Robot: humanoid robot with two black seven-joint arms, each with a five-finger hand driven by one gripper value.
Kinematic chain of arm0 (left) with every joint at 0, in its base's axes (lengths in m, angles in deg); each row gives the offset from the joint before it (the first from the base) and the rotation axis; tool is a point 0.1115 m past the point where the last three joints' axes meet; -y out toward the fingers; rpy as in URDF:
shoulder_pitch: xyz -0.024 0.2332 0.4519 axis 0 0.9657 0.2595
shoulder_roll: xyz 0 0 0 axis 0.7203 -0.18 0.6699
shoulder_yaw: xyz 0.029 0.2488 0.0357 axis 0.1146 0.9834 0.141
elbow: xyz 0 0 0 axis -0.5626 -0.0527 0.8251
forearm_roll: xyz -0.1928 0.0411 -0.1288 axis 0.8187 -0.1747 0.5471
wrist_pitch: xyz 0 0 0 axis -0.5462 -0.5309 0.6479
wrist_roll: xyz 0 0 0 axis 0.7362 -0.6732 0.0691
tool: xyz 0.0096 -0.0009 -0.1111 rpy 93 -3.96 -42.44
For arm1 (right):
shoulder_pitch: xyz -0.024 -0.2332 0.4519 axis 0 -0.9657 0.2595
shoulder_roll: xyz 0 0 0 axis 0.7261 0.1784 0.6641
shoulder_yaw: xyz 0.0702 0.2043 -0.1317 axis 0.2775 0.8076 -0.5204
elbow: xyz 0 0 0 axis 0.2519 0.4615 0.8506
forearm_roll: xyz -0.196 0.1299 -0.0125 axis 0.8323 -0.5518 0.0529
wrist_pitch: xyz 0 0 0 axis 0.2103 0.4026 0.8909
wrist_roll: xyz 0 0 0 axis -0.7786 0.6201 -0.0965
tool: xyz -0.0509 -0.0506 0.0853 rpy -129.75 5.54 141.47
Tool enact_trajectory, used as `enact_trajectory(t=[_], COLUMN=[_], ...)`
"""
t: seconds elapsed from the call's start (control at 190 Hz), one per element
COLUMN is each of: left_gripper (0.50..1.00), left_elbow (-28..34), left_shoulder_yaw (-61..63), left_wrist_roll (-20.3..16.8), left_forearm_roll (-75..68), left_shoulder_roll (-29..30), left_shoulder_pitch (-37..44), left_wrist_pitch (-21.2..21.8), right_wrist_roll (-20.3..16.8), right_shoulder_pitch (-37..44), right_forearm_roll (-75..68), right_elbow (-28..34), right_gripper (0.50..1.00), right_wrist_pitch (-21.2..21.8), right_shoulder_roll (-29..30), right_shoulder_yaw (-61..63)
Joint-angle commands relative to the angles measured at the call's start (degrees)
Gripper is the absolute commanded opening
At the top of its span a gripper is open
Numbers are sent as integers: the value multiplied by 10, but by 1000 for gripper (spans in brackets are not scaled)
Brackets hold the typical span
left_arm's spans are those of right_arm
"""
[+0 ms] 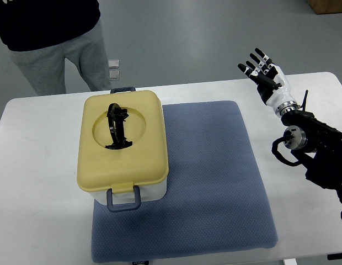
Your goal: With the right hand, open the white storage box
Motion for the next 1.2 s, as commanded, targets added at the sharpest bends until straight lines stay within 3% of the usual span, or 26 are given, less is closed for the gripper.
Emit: enact_trajectory(t=[0.0, 1.192], left_gripper=[1000, 1000], left_elbow=[1, 6], left_shoulder_yaw=[-1, 0], left_wrist_roll=[0, 0], left_forearm_roll=[0, 0], left_shoulder_roll=[0, 0], left_shoulder_pitch=[0, -5], left_wrist_pitch=[0, 1], right_wrist_roll=[0, 0], right_shoulder_pitch=[0, 13], right_forearm_roll=[0, 1], right_elbow=[0, 4], right_gripper=[926, 926], right_wrist_pitch=[1, 0], right_shoulder_roll=[0, -13], right_shoulder_yaw=[0, -3])
